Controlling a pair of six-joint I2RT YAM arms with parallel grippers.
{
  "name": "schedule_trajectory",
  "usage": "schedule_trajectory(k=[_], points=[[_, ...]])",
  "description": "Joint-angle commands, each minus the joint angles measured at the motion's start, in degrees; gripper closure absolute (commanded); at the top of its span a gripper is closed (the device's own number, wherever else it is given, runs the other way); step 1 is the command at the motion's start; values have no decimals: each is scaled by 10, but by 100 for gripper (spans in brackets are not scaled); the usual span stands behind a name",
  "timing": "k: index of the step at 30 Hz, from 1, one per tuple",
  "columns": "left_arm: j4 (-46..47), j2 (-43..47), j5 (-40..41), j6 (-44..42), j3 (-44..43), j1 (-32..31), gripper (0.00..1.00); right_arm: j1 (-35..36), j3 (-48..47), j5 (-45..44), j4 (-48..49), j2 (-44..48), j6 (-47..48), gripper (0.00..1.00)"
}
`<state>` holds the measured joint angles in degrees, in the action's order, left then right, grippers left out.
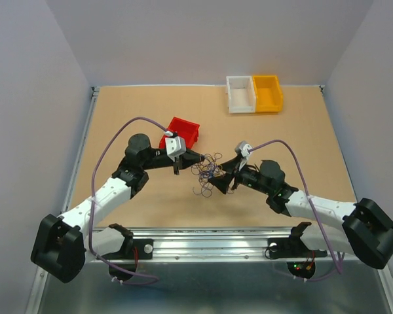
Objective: Untangle the cables
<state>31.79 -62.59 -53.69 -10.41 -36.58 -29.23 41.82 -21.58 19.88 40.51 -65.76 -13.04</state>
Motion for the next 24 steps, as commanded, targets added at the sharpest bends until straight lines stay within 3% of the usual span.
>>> schedule_trajectory(k=[1, 3, 4, 7, 8, 10, 11, 12, 14, 18, 24], points=[[20, -8, -65, 14, -33, -3, 100, 15, -43, -32, 33, -17, 11, 28], [20, -14, -86, 16, -36, -4, 100, 17, -43, -48, 33, -13, 6, 41], [20, -15, -90, 16, -36, -4, 100, 17, -43, -52, 33, -10, 5, 62], [20, -16, -85, 10, -33, -6, 99, 18, -36, -93, 32, 9, -4, 86], [20, -15, -74, 7, -33, -5, 96, 17, -30, -116, 31, 25, -8, 99], [19, -16, -35, 6, -34, -5, 87, 17, -10, -183, 31, 50, -14, 99], [17, -16, -24, -5, -34, -5, 78, 17, -4, -196, 32, 62, -16, 99], [13, -16, -7, -8, -32, -4, 55, 17, 9, -227, 31, 90, -21, 99], [11, -20, 5, -19, -29, -5, 25, 17, 20, -237, 32, 120, -20, 99], [12, -42, 2, -26, -31, -5, 6, 18, 35, -222, 32, 178, -27, 99], [12, -69, -7, -29, -41, -6, 4, 18, 24, -165, 33, 159, -28, 99]])
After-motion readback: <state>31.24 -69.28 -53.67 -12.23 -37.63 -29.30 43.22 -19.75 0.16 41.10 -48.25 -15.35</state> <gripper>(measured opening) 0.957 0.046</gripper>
